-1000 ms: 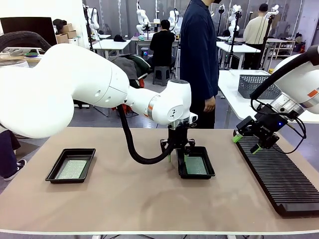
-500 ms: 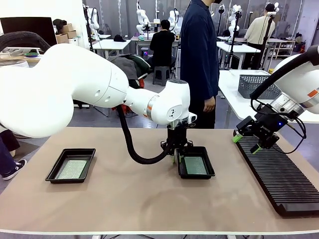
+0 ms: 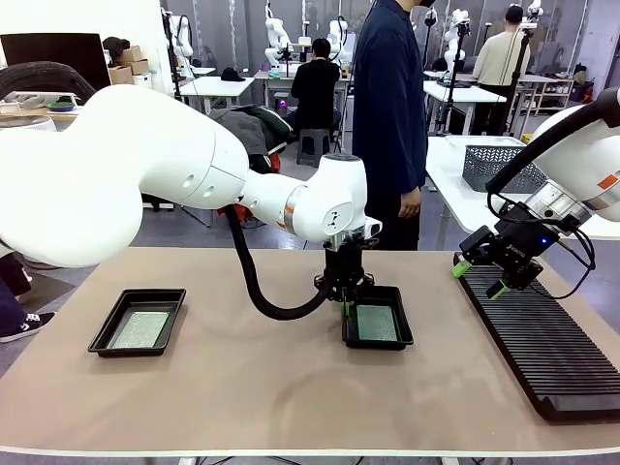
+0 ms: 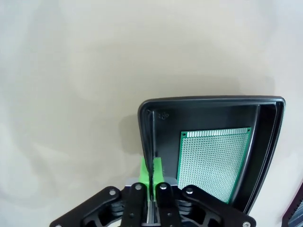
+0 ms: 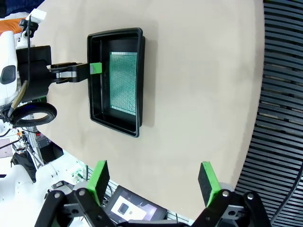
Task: Inspect and transfer BCBs to ESD trays.
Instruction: Pick up the ESD tray and place it on the left side of the table.
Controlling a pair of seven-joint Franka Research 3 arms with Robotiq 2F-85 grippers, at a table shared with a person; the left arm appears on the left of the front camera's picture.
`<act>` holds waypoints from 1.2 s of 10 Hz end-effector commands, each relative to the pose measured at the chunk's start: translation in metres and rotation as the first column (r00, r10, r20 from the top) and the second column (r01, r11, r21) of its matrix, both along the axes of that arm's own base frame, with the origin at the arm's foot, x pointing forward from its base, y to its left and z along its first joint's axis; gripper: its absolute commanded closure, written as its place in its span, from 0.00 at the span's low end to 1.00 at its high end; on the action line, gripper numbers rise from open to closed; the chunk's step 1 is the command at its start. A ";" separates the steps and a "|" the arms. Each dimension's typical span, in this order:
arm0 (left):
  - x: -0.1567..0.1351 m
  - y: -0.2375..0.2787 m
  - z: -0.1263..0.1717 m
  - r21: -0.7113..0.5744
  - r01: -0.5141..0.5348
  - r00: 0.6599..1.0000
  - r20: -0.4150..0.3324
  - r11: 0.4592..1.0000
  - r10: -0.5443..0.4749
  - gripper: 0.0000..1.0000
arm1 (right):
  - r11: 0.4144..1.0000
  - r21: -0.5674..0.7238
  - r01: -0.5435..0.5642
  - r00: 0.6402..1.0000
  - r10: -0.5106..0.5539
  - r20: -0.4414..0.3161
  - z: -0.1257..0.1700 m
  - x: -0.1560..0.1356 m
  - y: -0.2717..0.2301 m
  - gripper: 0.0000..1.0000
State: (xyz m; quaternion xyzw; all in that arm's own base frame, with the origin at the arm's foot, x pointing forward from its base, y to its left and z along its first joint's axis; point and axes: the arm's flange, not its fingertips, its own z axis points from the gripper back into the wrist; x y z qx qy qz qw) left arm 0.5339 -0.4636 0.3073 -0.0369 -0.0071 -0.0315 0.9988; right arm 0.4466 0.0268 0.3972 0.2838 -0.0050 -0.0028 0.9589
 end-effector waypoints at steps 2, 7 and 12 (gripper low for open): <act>-0.006 0.009 -0.001 -0.007 -0.002 1.000 -0.017 1.000 0.002 1.00 | 1.000 -0.020 0.021 1.000 -0.021 -0.005 0.001 0.001 0.001 0.00; 0.000 0.000 0.000 0.000 -0.001 1.000 -0.001 1.000 0.001 1.00 | 1.000 -0.020 0.021 1.000 -0.021 -0.005 0.001 0.001 0.001 0.00; 0.000 0.000 0.000 0.001 -0.005 1.000 -0.002 1.000 0.005 0.97 | 1.000 -0.020 0.021 1.000 -0.021 -0.005 0.001 0.001 0.001 0.00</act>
